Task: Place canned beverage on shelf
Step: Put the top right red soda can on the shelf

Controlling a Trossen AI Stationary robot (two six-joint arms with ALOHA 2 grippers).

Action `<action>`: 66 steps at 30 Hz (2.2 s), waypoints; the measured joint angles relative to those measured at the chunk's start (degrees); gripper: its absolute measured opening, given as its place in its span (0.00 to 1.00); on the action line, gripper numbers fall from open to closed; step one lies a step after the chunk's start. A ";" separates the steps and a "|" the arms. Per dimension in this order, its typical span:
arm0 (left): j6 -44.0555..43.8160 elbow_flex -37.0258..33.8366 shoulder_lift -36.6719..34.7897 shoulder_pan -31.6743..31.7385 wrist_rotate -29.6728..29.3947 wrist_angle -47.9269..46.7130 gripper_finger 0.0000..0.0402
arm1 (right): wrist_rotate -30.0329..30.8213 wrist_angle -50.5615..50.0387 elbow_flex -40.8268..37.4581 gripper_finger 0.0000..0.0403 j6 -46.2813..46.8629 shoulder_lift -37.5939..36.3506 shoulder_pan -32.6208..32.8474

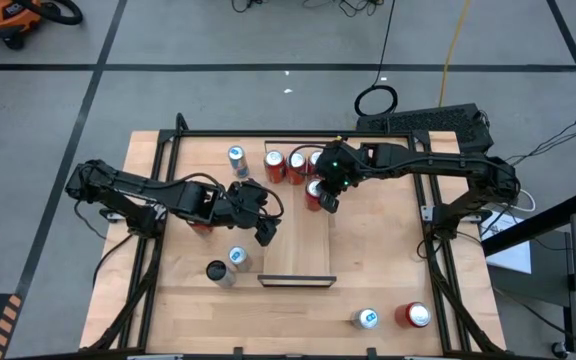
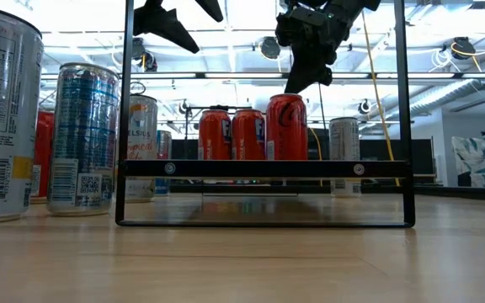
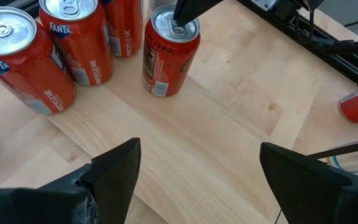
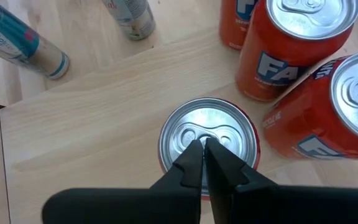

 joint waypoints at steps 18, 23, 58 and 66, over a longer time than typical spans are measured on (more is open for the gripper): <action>-0.13 0.00 0.00 -0.72 0.20 0.04 0.82 | -0.24 2.05 -0.11 0.00 0.65 -6.78 0.11; -0.13 0.00 0.00 -0.72 0.20 0.04 0.82 | -1.84 1.20 -0.11 0.00 -0.45 -7.10 0.11; -0.11 0.00 0.02 -0.72 0.13 0.02 0.82 | -3.28 7.03 -6.29 0.00 -3.01 -5.77 -0.10; -0.13 0.00 0.02 -0.72 0.11 0.02 0.82 | -3.66 7.37 -6.29 0.00 -4.86 -5.77 -1.43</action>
